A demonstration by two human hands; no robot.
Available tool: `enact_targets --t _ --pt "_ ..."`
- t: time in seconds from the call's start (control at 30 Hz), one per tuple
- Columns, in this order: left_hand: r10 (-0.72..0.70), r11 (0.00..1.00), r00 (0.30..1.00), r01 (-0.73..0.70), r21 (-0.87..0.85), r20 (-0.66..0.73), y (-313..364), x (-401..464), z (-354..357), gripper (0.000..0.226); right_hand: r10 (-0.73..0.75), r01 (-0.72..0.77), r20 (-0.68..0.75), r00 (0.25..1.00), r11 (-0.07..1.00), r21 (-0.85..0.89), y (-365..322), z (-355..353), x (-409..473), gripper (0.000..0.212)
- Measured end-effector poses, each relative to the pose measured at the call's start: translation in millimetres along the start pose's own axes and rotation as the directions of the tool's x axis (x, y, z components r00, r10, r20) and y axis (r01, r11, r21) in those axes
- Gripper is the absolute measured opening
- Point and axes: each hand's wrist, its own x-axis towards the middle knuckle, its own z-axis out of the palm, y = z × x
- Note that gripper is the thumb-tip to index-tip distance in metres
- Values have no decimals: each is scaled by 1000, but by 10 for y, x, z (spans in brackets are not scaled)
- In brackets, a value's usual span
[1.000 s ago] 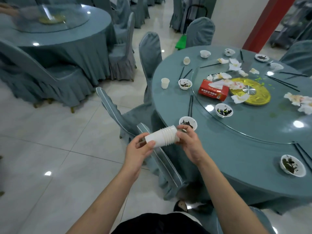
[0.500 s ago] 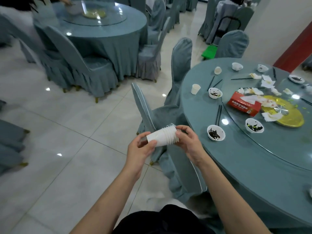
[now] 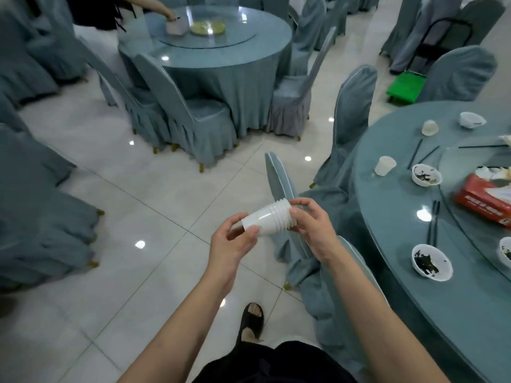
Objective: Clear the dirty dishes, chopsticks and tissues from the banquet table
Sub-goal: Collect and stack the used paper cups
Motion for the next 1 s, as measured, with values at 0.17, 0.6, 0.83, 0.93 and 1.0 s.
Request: enact_targets --t 0.17,0.6,0.83,0.93,1.0 --pt "-24 1000 999 25 17 -45 351 736 -125 36 2 -2 1 1000 999 -42 -107 306 798 25" --pt "-81 996 997 81 20 -6 882 2533 -192 36 10 -12 -69 998 1000 -18 -363 675 2474 28" --pt "-107 993 990 103 55 91 1202 3726 -336 38 14 -14 -183 983 1000 5 -432 997 3496 33" --pt "-118 990 982 105 89 151 1472 4290 -383 39 8 7 -248 969 998 63 -530 1181 3916 37" --pt "-131 988 973 113 103 189 1688 4633 -394 36 0 28 -303 953 996 88 -644 1325 4176 45"
